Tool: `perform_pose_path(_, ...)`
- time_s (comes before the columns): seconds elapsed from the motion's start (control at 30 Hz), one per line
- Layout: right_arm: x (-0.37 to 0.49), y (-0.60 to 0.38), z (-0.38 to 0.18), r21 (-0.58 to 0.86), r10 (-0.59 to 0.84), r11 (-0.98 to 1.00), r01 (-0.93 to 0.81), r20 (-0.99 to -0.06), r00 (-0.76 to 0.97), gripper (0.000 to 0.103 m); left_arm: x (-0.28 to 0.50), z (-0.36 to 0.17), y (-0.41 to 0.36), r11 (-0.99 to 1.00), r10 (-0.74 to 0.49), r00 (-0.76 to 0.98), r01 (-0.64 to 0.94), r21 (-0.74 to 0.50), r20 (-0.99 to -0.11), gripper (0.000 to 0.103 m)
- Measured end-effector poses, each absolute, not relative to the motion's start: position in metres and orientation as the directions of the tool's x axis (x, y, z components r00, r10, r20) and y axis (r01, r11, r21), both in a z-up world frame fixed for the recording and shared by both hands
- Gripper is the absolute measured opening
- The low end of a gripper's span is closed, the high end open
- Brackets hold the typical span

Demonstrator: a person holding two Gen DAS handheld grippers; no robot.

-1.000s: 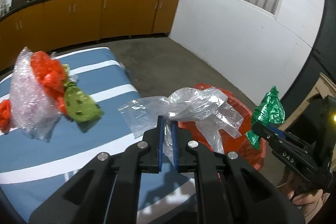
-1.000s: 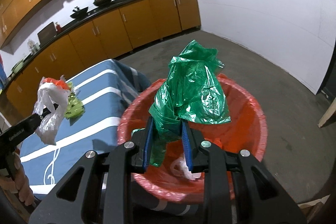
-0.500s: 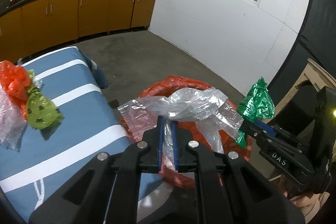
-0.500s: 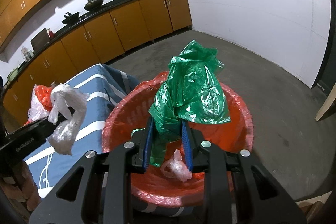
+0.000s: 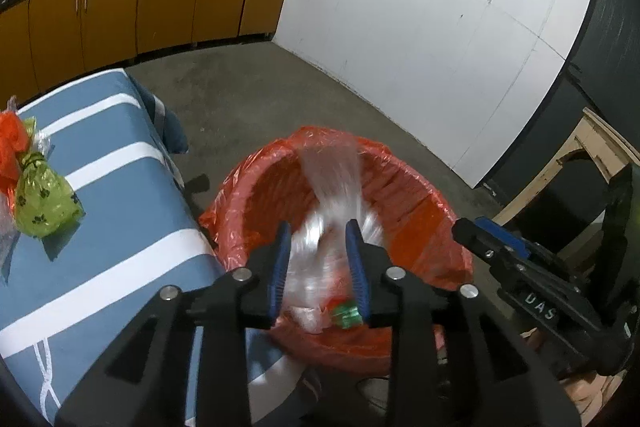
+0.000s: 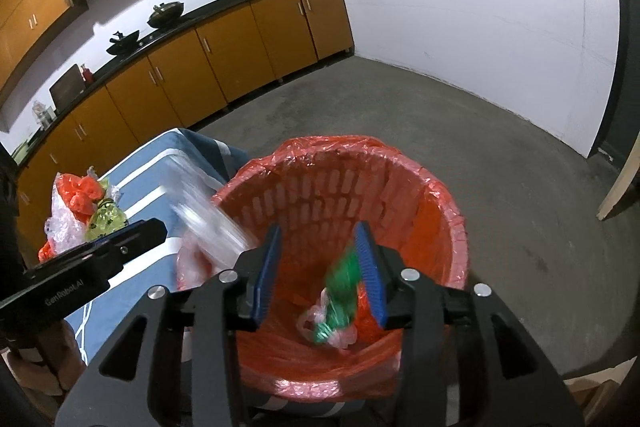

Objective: Collect trash
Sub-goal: 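Carry both bags to the orange basket and release them inside, then grasp the crumpled red bag with the left tool while the right tool grasps another red bag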

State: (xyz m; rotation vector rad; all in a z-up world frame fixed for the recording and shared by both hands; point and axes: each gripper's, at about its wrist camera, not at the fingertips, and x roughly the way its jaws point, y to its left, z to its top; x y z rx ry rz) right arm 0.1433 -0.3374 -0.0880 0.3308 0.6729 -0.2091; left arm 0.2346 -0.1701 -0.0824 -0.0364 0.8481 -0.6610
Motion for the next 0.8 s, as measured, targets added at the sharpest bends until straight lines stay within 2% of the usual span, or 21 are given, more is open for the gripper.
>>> perform_pose_path(0.43,0.147,-0.325,-0.082,0.206,-0.074,0.943,0.261,-0.636,0.768,0.040,0.235,-0.083,-0.119,0.878,-0.449,0.569,0.426,-0.221,-0.689,0.036)
perform_pose_path(0.67,0.164,-0.293,-0.076,0.212,-0.001,0.962,0.172,-0.628,0.779,0.040,0.235,-0.084,-0.060,0.937,-0.334,0.643,0.309,-0.166,-0.689,0.039)
perform_pose_path(0.8,0.178,-0.266,-0.071,0.213,0.051,0.971,0.105,-0.619,0.784,0.040,0.234,-0.084,-0.021,0.968,-0.247,0.682,0.208,-0.141,-0.688,0.045)
